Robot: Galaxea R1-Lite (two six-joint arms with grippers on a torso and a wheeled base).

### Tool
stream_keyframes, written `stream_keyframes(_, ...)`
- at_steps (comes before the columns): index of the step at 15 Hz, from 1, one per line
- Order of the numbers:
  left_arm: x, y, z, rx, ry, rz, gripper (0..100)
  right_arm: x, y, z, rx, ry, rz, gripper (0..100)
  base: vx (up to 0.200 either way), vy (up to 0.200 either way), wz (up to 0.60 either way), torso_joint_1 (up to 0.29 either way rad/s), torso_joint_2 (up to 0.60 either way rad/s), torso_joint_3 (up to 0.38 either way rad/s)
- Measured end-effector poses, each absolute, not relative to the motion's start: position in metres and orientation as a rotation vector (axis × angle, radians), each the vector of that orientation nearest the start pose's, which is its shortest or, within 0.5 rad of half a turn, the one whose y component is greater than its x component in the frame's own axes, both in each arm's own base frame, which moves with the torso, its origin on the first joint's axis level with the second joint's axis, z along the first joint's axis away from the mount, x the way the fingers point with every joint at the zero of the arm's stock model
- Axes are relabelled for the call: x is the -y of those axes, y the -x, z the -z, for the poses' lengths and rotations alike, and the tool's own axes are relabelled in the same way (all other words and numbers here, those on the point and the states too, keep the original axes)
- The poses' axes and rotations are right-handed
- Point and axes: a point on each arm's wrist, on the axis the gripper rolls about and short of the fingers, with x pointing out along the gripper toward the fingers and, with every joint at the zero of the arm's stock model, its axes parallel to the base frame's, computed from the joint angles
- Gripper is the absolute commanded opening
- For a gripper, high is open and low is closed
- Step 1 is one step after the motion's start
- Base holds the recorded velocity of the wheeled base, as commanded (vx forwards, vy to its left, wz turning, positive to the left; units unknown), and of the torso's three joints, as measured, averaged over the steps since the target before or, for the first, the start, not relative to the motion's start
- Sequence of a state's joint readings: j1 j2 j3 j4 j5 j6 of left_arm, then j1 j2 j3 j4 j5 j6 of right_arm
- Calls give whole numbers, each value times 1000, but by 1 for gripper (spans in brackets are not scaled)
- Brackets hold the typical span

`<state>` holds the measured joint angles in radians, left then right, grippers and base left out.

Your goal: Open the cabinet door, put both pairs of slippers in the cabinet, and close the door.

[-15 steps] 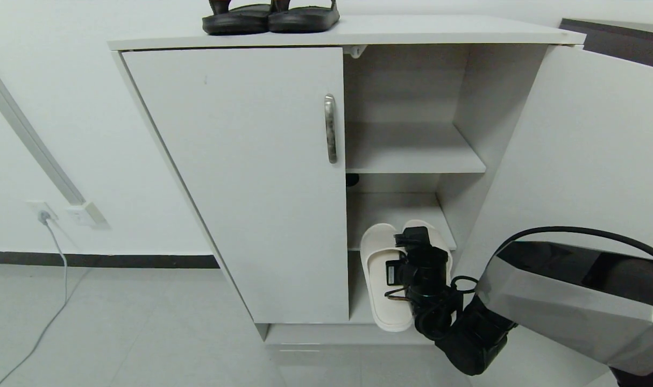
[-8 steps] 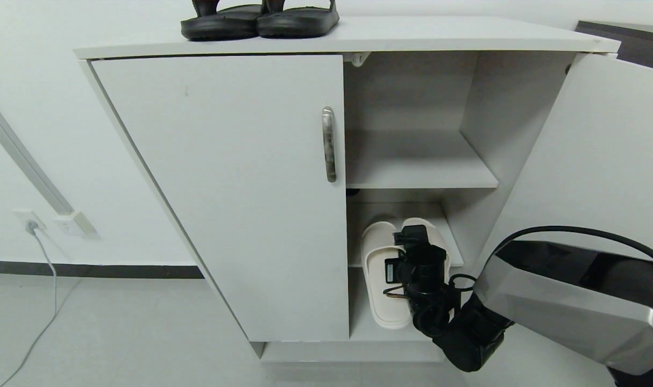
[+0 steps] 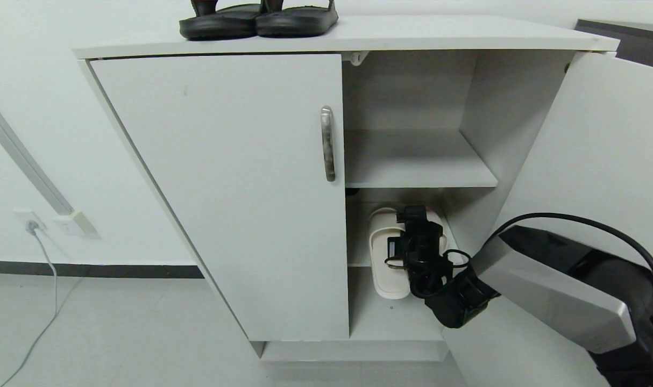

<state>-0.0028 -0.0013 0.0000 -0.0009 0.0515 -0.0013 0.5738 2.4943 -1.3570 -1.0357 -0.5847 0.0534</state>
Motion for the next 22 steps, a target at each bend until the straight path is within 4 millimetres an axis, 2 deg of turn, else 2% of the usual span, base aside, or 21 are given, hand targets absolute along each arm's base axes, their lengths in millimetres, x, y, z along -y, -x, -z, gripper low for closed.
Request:
stream_keyframes(6, -1, 23, -76, 2, 1, -49, 0, -251, -452, -56, -90, 1, 31, 0, 0, 0, 0, 0, 0, 0)
stream_keyframes(12, -1, 23, -76, 3, 1, -49, 0, -252, -476, -58, -80, -6, 43, 0, 0, 0, 0, 0, 0, 0)
stream_keyframes(22, -1, 23, -76, 3, 1, -50, 0, -250, -485, -47, -94, 1, 55, 0, 0, 0, 0, 0, 0, 0)
